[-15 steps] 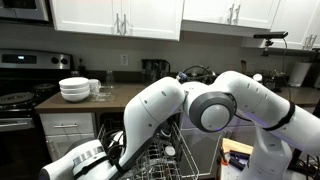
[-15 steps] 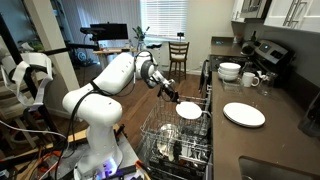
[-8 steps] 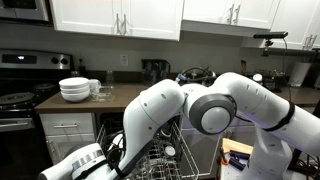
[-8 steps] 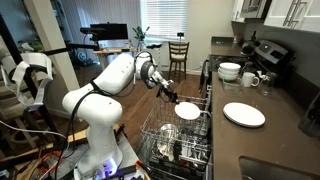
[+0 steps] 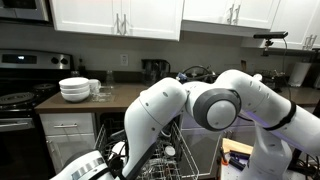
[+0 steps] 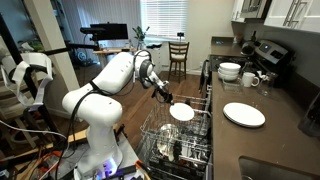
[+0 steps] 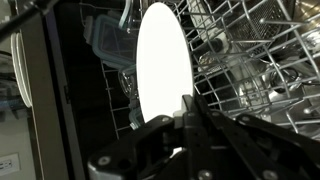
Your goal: Put one white plate inside the dishwasher
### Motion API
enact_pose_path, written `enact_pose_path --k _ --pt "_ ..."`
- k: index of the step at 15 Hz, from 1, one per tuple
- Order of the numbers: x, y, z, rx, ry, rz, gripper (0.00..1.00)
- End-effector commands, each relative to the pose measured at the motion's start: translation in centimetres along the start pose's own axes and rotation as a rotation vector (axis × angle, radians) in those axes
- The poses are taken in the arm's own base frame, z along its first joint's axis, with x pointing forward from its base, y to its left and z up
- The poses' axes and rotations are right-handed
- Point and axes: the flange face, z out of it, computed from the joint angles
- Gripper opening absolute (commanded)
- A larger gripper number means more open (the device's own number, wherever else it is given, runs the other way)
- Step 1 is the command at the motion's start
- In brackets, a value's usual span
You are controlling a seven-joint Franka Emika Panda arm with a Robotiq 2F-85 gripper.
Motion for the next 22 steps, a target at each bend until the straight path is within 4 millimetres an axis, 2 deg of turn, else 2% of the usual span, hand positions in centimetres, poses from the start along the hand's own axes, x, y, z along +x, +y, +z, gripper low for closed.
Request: enact_pose_path --k 1,5,6,11,18,19,22 --pt "-0.2 -0.1 -0.1 0.001 0.001 -0.001 0.04" --pt "-0.4 0.1 -0.2 0.000 0.001 -0.003 0.04" --pt "-0.4 0.1 -0.2 0.000 0.001 -0.003 0.01" --pt "-1.4 0.7 -2.3 0.073 0.113 0.104 0.01" --pt "-5.0 1.9 -5.2 0.174 0.249 0.226 0.01" --pt "-3.3 -0.1 -4.5 0.164 0.202 0.192 0.04" --pt "-4.5 0.4 -5.1 0.178 0.222 0.205 0.04"
